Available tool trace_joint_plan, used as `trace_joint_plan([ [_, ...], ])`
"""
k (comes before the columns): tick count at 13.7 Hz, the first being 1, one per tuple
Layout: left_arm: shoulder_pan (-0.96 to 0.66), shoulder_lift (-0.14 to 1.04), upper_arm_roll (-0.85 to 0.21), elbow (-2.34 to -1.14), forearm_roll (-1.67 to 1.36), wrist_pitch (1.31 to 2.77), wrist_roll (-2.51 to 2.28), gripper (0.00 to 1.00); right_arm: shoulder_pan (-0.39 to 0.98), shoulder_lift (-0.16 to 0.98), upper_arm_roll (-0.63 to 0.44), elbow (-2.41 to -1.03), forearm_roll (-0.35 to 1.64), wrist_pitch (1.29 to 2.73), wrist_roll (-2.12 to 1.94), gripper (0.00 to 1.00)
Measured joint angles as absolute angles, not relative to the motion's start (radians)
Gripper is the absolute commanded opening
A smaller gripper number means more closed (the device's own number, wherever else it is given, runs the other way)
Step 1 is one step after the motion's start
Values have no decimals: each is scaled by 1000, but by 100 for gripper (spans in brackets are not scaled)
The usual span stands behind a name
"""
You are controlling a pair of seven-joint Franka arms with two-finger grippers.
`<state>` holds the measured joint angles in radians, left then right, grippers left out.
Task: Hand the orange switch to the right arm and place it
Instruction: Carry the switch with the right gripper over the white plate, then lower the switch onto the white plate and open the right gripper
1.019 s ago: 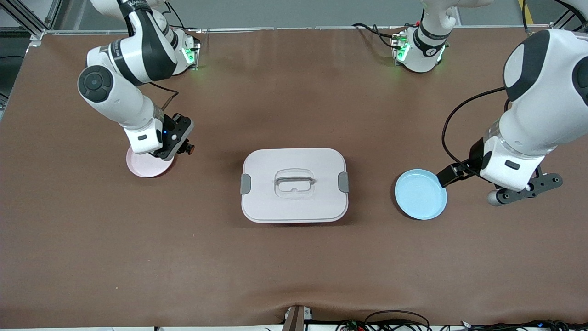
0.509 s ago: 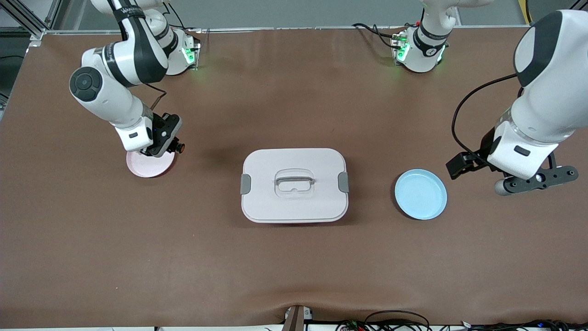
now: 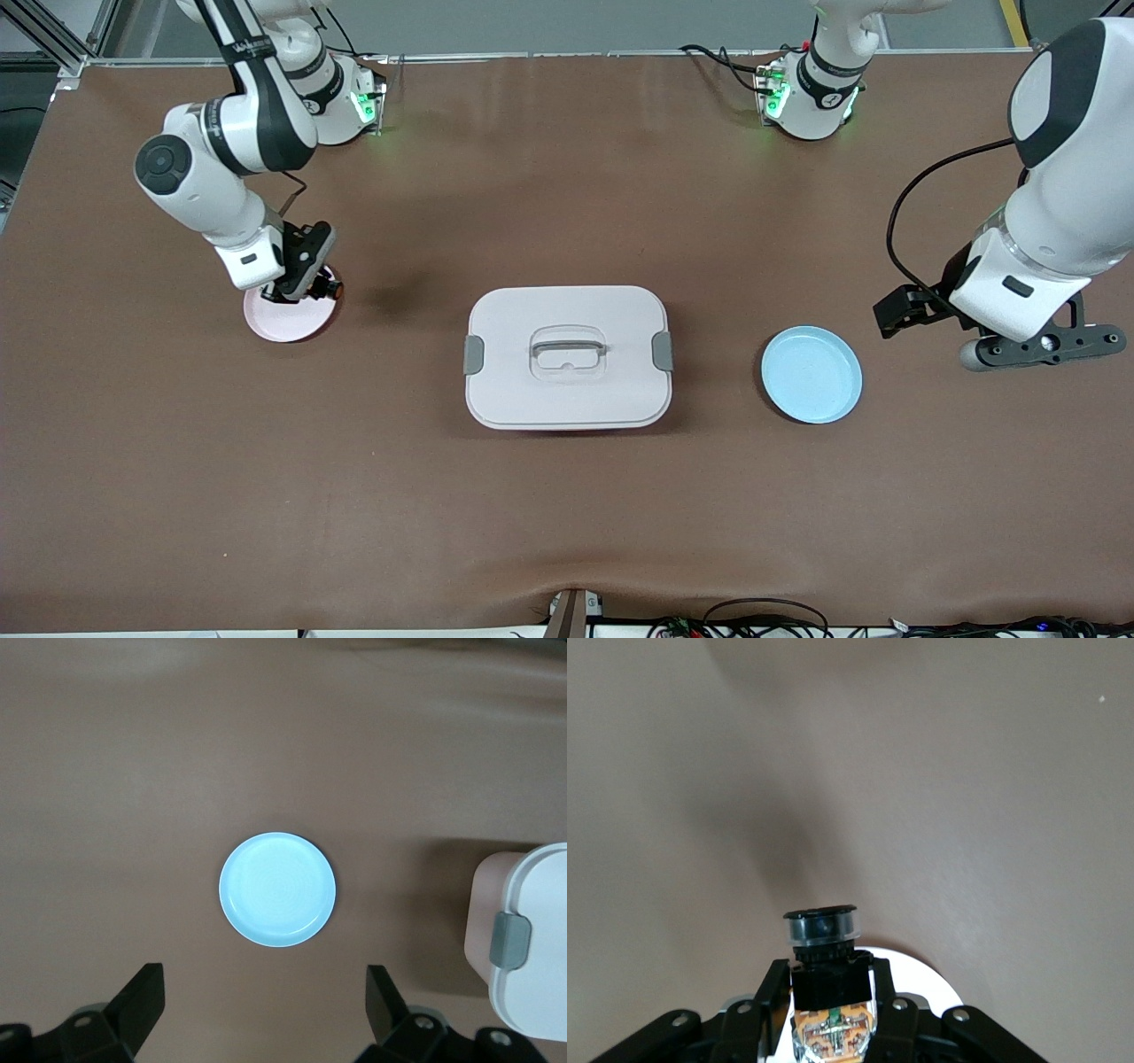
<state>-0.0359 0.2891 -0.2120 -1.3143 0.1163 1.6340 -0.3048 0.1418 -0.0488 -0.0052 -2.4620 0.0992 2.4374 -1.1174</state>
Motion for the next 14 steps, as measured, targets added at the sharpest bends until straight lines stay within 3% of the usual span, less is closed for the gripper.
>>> trace_joint_plan([
  [8,-35,288,-212,-1317,116,1634,-275,100,5,-41,-6,-2543,102,2565,-1393,0],
  [14,-8,274,-212,-1322,116,1631,-264,100,-27,84,-6,-2585,102,2752,-1464,0],
])
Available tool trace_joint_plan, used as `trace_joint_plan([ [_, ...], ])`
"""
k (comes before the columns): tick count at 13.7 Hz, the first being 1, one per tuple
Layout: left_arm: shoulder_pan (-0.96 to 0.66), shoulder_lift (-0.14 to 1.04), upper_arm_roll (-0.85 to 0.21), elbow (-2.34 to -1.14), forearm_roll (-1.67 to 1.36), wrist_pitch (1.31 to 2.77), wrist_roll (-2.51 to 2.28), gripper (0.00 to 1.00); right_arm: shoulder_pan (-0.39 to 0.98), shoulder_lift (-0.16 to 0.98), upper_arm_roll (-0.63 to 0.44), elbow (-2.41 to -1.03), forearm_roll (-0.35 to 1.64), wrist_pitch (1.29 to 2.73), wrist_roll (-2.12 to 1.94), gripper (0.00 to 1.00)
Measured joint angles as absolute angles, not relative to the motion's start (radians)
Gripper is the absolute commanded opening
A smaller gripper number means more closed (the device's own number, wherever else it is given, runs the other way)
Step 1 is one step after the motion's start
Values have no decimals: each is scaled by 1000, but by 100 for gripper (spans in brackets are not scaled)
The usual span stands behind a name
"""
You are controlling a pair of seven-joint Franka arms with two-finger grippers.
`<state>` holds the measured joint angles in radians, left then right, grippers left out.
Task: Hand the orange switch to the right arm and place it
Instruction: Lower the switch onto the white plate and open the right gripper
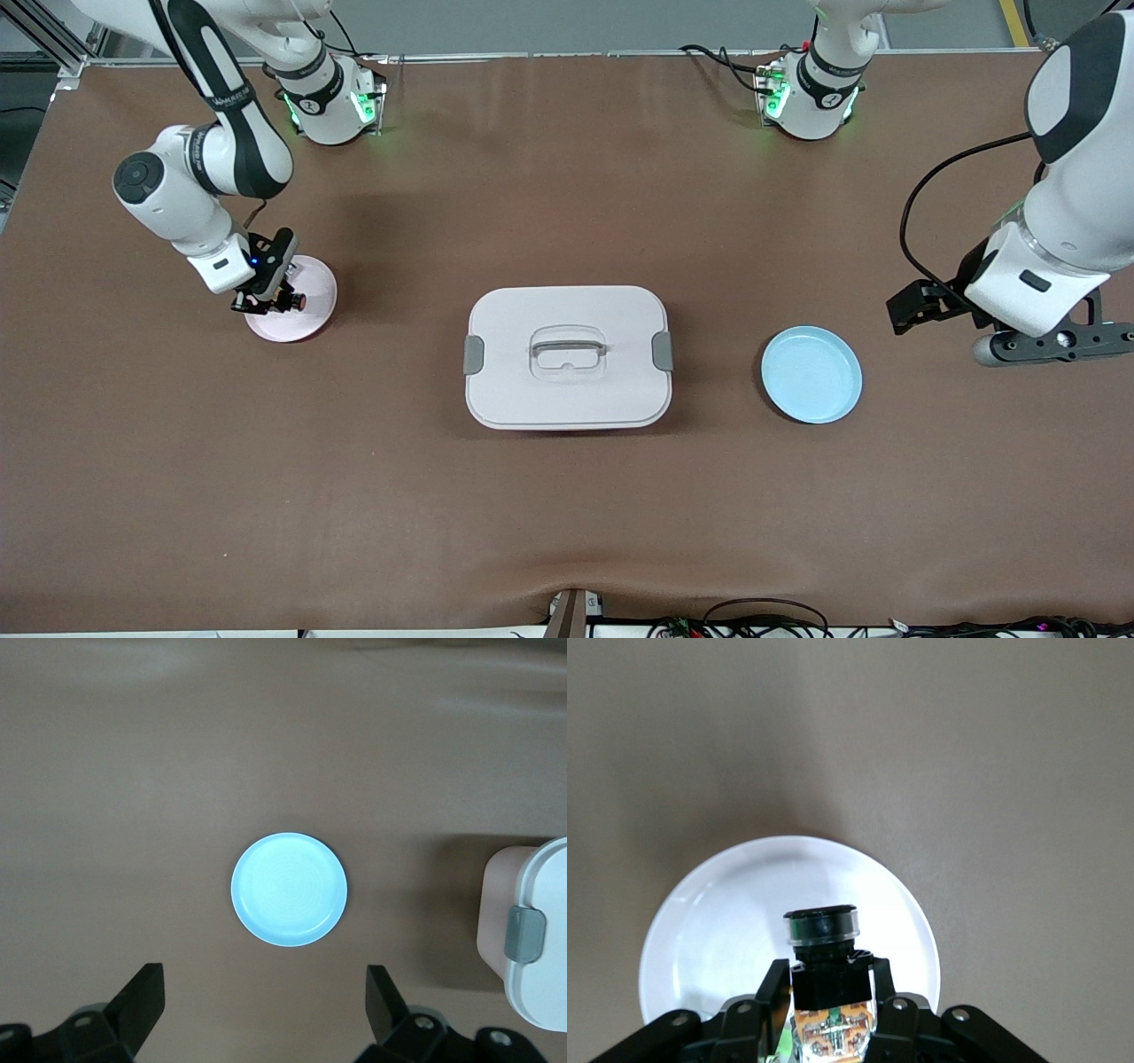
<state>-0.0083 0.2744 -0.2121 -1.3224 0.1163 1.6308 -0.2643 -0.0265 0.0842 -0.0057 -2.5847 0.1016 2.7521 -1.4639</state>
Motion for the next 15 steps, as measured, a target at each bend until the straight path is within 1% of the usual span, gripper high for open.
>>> trace_joint_plan([
  [3,7,267,-212,-1327,116,1631,-235,100,-31,125,-5,-2585,102,2787,-1470,0],
  [8,21,258,-212,-1342,116,1627,-228,100,-31,133,-4,-2586,102,2790,-1471,0],
  [15,60,229,-212,-1365,116,1624,-181,100,-30,181,0,-2588,102,2820,-1474,0],
])
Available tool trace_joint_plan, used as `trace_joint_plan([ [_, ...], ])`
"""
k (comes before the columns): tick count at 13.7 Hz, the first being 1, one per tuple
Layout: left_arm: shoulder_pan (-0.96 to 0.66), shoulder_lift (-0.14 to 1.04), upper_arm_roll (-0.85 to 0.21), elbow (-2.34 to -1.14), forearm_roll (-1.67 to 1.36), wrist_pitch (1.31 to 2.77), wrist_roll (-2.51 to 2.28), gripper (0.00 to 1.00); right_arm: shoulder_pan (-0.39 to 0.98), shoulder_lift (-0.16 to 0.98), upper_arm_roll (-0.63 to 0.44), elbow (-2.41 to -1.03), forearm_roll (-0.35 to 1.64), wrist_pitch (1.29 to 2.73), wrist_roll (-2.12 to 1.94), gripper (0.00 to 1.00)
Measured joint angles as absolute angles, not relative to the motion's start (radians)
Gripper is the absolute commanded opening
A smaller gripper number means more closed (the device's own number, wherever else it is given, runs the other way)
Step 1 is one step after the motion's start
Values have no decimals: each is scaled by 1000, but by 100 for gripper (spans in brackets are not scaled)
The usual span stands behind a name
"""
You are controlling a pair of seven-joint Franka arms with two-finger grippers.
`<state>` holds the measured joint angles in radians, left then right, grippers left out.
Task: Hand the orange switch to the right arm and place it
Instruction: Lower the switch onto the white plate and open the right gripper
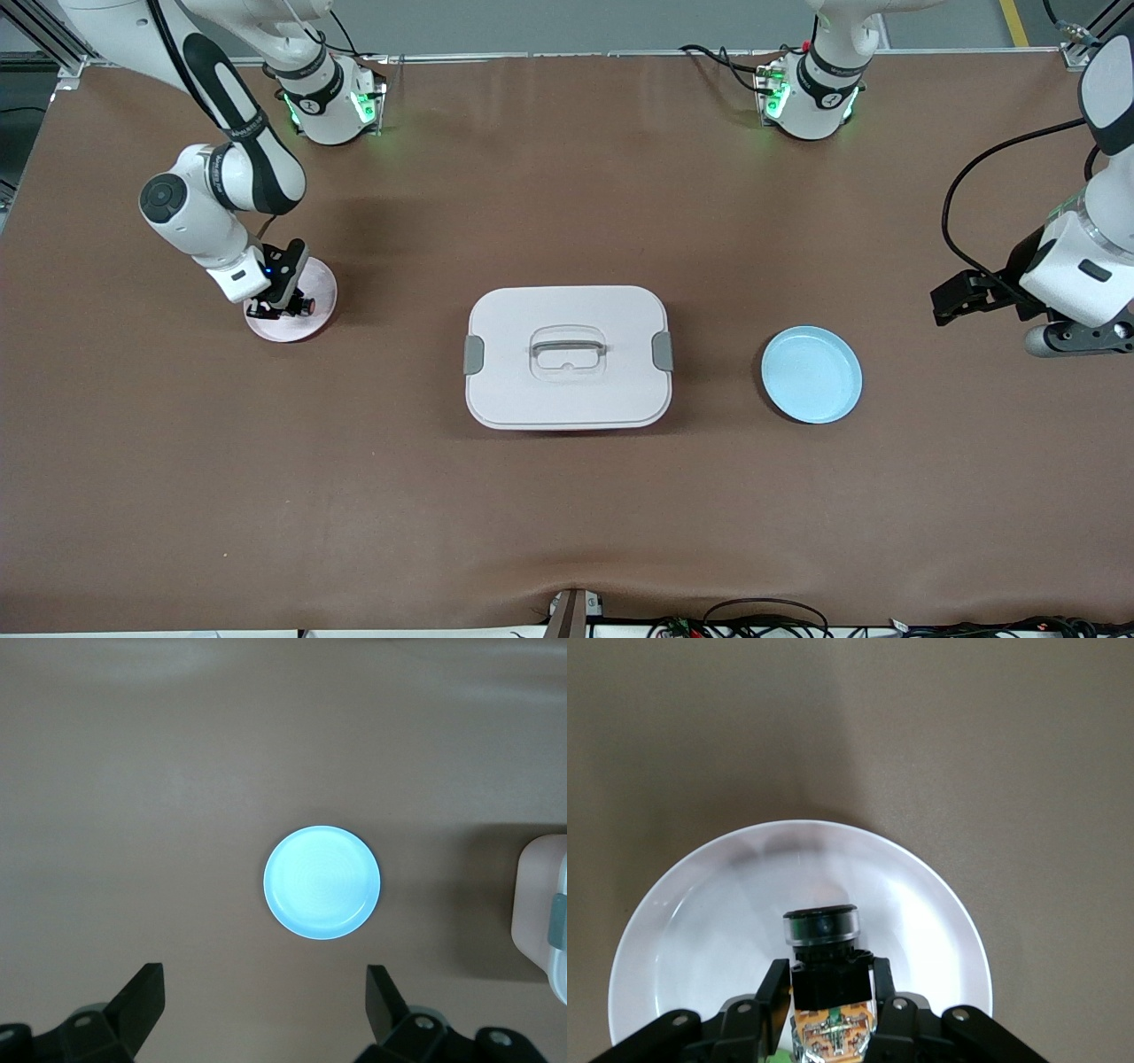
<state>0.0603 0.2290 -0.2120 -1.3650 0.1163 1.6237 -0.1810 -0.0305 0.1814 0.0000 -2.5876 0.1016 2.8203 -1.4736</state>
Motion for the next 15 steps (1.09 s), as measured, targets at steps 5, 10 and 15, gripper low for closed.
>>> trace_joint_plan([
  [5,84,214,-212,-1372,116,1623,-163,100,-30,181,4,-2587,102,2822,-1474,100],
  [10,94,214,-212,-1374,116,1623,-153,100,-31,181,3,-2583,103,2822,-1473,100],
  [15,97,214,-211,-1375,116,1624,-153,100,-31,169,1,-2547,104,2707,-1470,100],
])
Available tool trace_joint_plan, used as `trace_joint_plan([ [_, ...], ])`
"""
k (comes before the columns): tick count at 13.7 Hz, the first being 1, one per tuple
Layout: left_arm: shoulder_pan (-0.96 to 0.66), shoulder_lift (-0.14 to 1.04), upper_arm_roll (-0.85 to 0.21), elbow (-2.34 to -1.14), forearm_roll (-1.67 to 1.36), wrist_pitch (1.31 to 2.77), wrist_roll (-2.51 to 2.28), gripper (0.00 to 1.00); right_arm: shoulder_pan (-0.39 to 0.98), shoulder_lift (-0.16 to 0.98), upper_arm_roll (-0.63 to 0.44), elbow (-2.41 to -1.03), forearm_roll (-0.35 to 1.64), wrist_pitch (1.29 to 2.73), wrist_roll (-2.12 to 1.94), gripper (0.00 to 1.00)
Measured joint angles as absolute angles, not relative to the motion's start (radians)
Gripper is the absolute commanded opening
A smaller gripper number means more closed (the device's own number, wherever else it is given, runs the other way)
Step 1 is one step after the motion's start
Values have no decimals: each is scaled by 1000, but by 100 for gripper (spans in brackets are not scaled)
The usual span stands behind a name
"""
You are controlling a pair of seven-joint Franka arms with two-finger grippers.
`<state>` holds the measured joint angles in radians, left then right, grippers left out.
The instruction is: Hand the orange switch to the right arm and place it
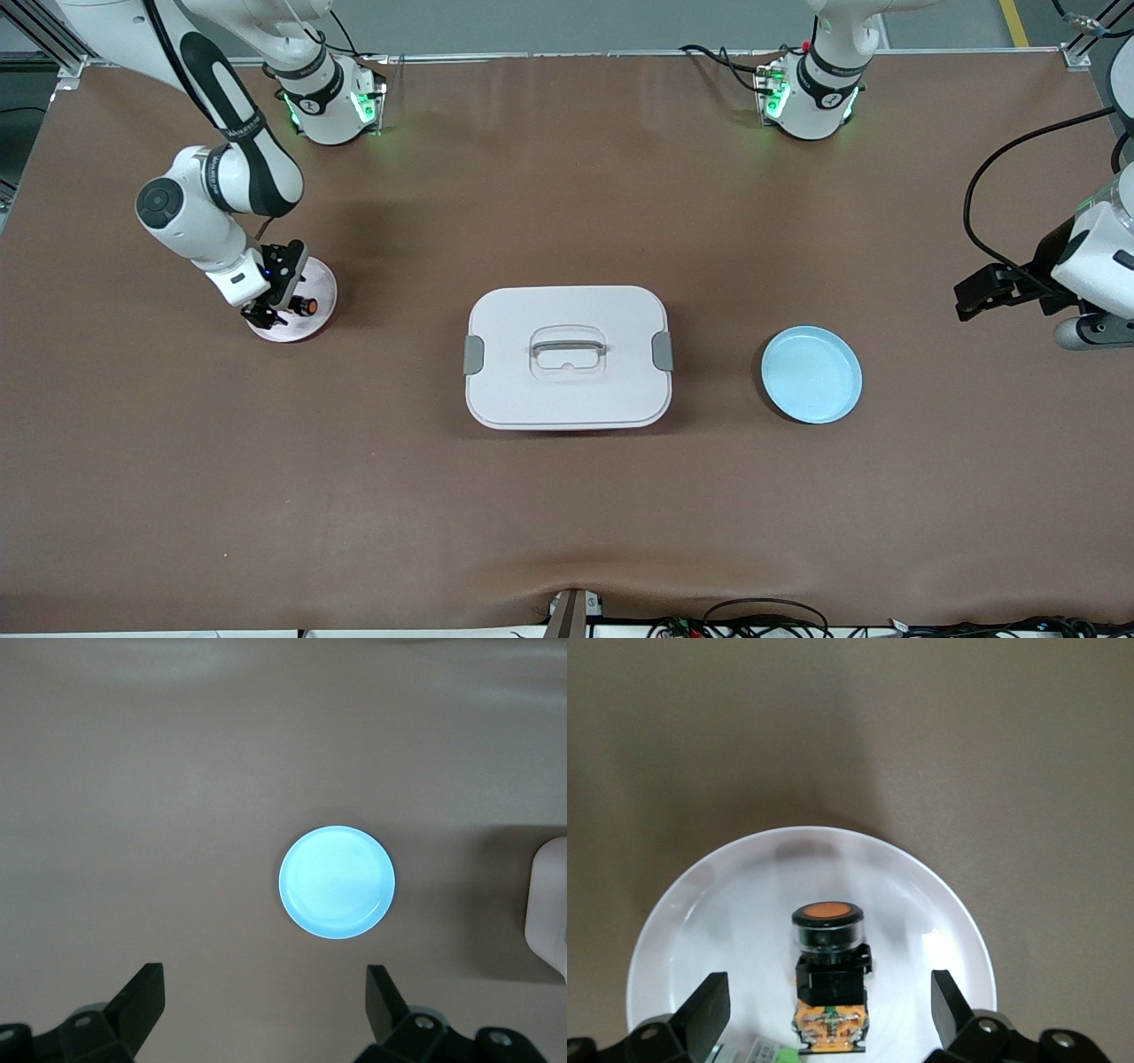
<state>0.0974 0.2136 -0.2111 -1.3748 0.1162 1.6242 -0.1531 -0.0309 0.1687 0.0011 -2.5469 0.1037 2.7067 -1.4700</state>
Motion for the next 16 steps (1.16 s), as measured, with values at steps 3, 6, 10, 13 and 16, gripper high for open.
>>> trace_joint_plan([
  [3,115,214,-210,-1375,116,1625,-153,100,-31,133,0,-2514,105,2609,-1443,100],
  [6,132,214,-210,-1375,116,1625,-153,100,-31,103,2,-2483,105,2527,-1399,100],
  [10,134,214,-210,-1376,116,1625,-153,100,-31,50,4,-2413,105,2350,-1347,100],
  [13,134,214,-210,-1376,116,1625,-153,100,-31,-1,4,-2354,101,2195,-1274,100],
  [16,134,213,-210,-1376,116,1625,-153,100,-31,-47,8,-2287,87,2018,-1134,100],
])
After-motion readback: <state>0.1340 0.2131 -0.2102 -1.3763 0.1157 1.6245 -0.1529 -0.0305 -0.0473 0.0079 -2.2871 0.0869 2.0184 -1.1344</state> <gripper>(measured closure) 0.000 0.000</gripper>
